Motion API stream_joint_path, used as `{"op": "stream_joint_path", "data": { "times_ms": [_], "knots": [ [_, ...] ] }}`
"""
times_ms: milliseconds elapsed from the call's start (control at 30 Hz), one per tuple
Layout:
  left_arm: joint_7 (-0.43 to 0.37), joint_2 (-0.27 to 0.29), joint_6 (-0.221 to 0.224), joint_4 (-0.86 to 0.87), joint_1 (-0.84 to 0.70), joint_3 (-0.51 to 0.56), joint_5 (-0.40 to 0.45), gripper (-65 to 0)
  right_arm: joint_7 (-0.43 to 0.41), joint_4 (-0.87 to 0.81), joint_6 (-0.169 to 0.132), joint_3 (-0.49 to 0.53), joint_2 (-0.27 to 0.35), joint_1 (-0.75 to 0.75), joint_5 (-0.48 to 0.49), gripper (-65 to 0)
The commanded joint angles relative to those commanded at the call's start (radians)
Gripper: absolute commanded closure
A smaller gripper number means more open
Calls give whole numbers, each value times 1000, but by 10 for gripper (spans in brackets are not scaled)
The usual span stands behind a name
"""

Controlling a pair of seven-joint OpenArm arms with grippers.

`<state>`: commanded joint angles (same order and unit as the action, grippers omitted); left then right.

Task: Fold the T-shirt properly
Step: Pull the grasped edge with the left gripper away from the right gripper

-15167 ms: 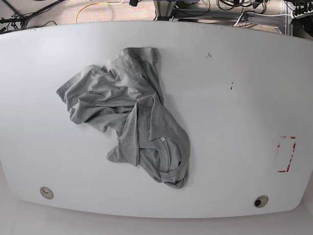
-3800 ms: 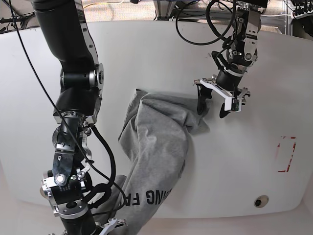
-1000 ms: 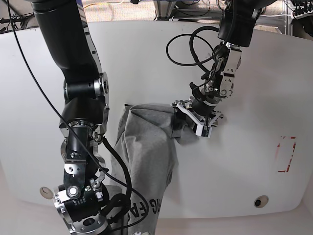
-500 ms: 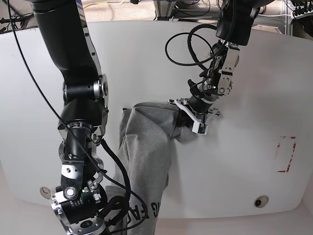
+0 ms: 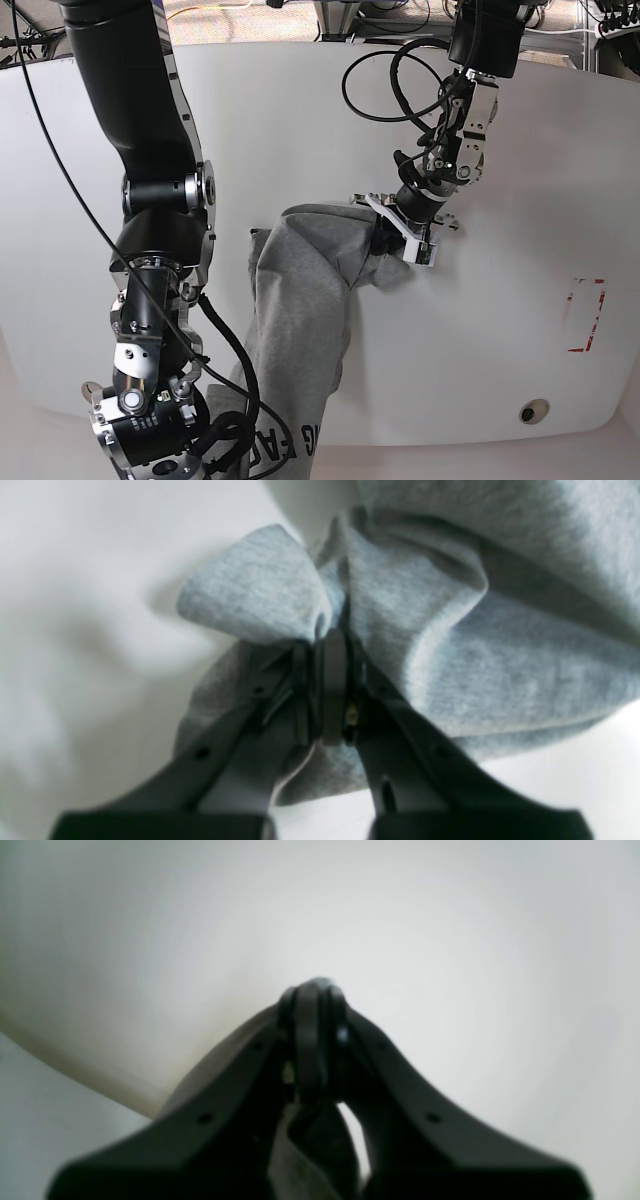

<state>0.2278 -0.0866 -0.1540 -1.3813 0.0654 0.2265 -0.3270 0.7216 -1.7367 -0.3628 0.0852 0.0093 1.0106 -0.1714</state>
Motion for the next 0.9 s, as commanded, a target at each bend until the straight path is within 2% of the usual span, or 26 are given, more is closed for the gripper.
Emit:
{"op": "stream_joint_path", "data": {
  "times_ms": [267, 333, 667, 733, 900],
  "knots": [
    [11, -42, 1, -75, -16, -16, -4, -9, 0, -2, 2, -1, 8, -6, 0, -2],
    [19, -73, -3, -131, -23, -20, -2, -12, 1, -7, 6, -2, 20, -12, -2, -1],
    [34, -130, -3, -246, -31, -38, -1, -13, -2, -18, 8, -8, 50, -36, 3, -1],
    [41, -155, -7, -293, -17, -49, -5, -9, 2, -44, 8, -6, 69, -40, 8, -4],
    [70, -167, -8, -335, -6, -83, 1, -9, 1, -48, 10, -8, 84, -50, 11, -3]
  ]
}}
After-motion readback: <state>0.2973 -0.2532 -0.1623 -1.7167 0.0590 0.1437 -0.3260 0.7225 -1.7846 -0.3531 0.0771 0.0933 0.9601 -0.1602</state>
